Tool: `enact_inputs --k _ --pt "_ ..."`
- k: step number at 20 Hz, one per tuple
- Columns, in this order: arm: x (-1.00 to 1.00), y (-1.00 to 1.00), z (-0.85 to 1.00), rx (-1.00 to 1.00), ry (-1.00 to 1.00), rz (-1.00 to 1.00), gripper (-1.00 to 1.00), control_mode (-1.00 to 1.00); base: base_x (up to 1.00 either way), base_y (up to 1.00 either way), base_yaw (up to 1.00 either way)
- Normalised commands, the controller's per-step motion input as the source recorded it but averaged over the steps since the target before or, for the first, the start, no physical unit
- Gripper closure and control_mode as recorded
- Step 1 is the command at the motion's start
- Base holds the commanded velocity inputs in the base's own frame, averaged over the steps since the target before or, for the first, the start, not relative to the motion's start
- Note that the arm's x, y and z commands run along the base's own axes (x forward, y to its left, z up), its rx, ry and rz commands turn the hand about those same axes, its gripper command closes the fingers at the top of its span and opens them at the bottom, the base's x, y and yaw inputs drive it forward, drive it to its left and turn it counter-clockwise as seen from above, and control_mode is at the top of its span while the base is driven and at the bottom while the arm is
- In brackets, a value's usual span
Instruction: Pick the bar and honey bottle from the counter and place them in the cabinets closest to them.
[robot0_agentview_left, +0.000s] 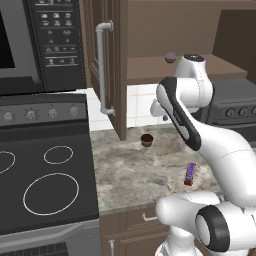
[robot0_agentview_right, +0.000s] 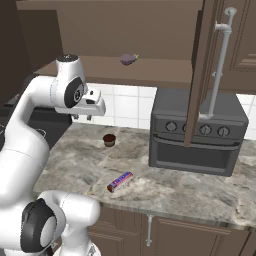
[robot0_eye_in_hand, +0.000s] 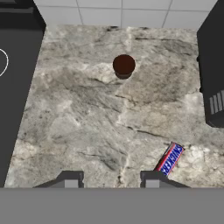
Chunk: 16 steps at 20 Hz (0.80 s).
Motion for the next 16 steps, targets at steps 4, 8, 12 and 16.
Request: enact_inputs --k 4,8,12,16 --pt "-0.06 -0.09 0.0 0.0 0.0 -0.01 -1.0 -1.0 0.0 0.0 0.0" --pt "-0.09 -0.16 -0.04 0.0 0.0 -0.06 -1.0 -1.0 0.0 0.0 0.0" --pt "-0.12 -0.23 -0.07 0.0 0.0 -0.08 -1.0 -1.0 0.0 0.0 0.0" --pt "-0.16 -0.26 -0.11 -0.01 0.0 -0.1 -1.0 -1.0 0.0 0.0 0.0"
